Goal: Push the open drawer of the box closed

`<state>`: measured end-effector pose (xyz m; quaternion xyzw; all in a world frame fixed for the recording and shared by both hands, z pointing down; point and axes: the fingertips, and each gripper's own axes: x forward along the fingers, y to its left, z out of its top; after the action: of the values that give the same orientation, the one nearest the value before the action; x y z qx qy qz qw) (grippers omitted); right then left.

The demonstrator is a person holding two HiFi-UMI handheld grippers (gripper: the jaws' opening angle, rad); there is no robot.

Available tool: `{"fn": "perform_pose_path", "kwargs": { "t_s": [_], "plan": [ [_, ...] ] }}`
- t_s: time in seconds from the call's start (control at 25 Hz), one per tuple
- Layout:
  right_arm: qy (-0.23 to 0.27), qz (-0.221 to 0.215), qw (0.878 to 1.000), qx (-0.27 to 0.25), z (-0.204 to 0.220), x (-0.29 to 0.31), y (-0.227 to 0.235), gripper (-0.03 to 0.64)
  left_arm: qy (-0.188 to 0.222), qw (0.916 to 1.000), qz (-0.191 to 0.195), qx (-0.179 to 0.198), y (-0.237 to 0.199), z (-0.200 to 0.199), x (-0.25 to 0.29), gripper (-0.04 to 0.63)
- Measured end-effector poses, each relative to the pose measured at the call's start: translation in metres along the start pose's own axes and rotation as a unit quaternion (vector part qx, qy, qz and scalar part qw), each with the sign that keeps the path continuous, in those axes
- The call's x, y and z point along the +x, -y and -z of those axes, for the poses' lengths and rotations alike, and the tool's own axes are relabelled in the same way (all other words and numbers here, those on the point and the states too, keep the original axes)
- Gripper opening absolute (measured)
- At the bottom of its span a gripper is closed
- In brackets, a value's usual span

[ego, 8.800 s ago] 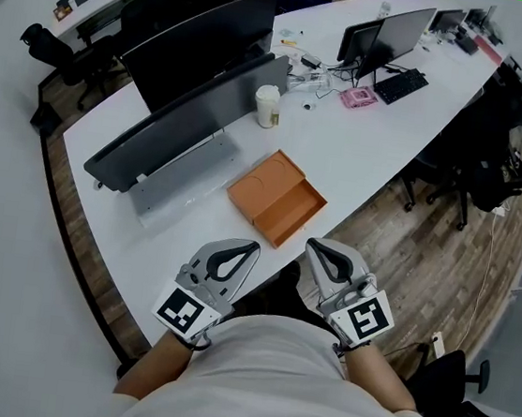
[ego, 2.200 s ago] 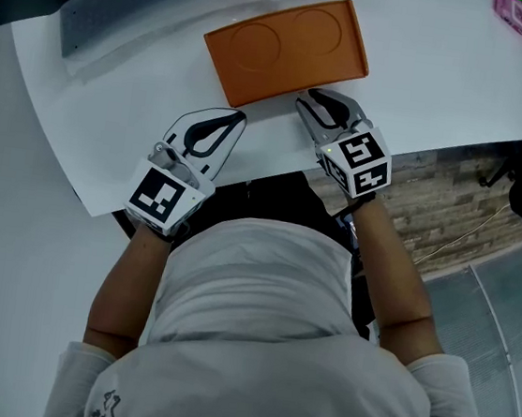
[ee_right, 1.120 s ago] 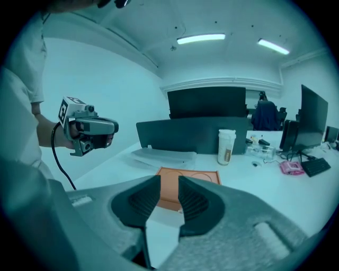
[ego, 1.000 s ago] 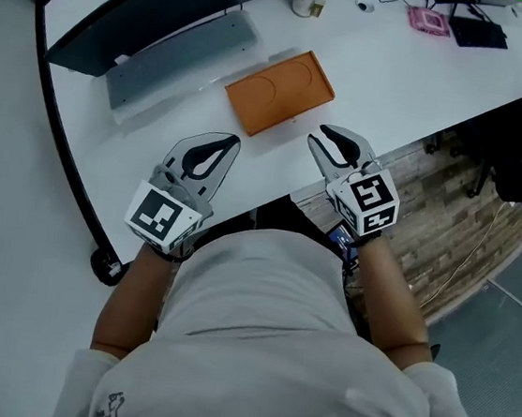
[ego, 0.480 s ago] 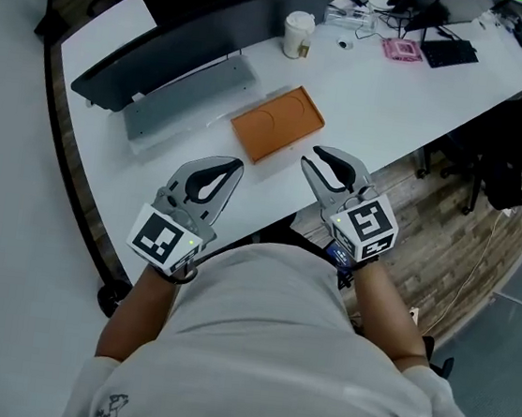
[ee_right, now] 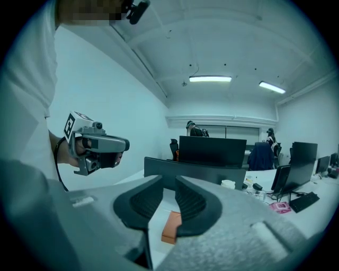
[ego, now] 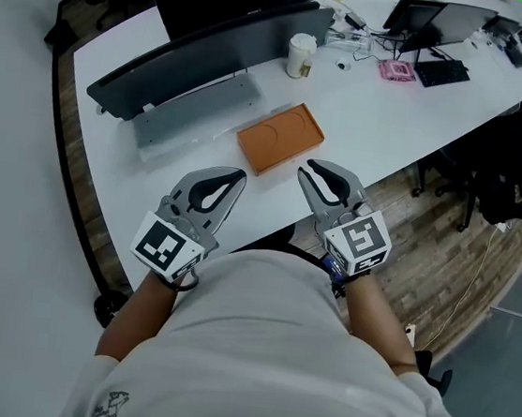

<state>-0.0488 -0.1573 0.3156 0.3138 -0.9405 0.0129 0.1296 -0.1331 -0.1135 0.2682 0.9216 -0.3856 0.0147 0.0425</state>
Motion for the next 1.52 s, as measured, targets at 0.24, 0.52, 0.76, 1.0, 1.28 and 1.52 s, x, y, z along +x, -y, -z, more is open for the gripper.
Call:
{"fn": "perform_pose_path", "kwargs": {
  "t_s": [0.24, 0.52, 0.76, 1.0, 1.28, 1.52],
  "plan": [
    [0.002, 0.01, 1.0, -0.013, -0.008, -0.014, -0.02, 0.043, 0.013, 0.9999, 0.006, -0.004, 0.009, -0.007, -0.022, -0.002],
    [-0.006, 0.025, 0.999, -0.023, -0.006, -0.041, -0.06, 0.003, 0.019, 0.9993, 0.03, -0.015, 0.034, -0.004, -0.052, -0.002],
    [-0.021, 0.035, 0.999, -0.017, 0.009, -0.069, -0.084, 0.003, 0.021, 0.998, 0.051, -0.032, 0.061, 0.008, -0.065, -0.002],
    [-0.022, 0.043, 0.998, -0.028, 0.014, -0.107, -0.083, 0.003, 0.027, 0.9973, 0.059, -0.033, 0.091, 0.009, -0.058, -0.002],
    [-0.015, 0.014, 1.0, -0.014, 0.019, -0.153, -0.081, 0.003, 0.033, 0.998, 0.041, -0.033, 0.135, -0.001, -0.041, -0.002],
    [-0.013, -0.011, 1.0, -0.01, 0.036, -0.208, -0.078, 0.003, 0.024, 0.9988, 0.022, -0.037, 0.192, 0.006, -0.03, -0.002]
  ]
}}
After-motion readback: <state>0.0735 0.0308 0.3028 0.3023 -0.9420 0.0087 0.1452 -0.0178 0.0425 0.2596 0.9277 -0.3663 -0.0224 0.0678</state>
